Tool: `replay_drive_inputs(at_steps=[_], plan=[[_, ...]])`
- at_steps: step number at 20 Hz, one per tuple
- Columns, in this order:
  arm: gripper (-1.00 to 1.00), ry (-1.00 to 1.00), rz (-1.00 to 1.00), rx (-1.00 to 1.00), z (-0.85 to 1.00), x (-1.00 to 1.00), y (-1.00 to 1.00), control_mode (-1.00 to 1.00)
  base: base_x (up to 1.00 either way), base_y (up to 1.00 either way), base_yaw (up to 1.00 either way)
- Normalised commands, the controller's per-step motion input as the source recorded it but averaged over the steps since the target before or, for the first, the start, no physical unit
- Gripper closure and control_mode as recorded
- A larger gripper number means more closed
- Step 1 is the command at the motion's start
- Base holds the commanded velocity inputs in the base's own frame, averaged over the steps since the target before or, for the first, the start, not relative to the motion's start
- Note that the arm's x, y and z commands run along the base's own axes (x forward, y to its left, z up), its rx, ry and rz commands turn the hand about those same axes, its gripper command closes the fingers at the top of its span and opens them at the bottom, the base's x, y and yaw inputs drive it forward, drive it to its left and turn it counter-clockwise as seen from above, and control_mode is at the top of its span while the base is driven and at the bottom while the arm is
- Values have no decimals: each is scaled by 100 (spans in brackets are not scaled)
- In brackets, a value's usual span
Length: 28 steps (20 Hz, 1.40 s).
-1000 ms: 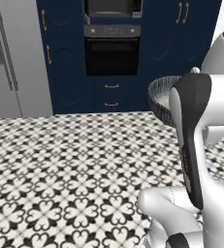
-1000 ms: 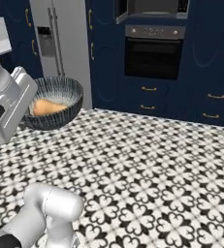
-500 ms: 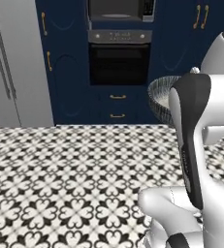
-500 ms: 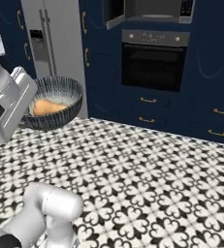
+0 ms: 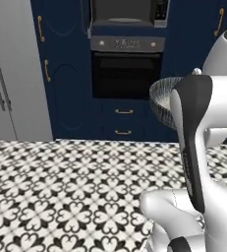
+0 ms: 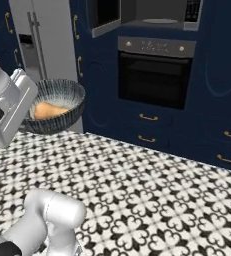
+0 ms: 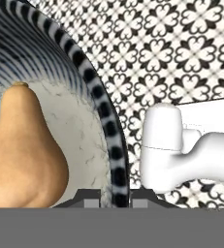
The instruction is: Pick the squash from the sink and place it in the bowl. Then pick the bowl and place it in the microwave. Then close the microwave door and press the start button.
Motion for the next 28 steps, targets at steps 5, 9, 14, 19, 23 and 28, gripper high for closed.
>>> replay_drive_inputs(at_steps=[5,9,14,19,23,28], plan=[[100,0,0,0,0,0,0,100,100,-76,17],[100,0,0,0,0,0,0,100,100,-65,17],[100,0,0,0,0,0,0,100,100,-44,19],[100,0,0,0,0,0,0,100,100,-40,21],[100,0,0,0,0,0,0,100,100,-37,21],[100,0,0,0,0,0,0,100,100,-1,19]])
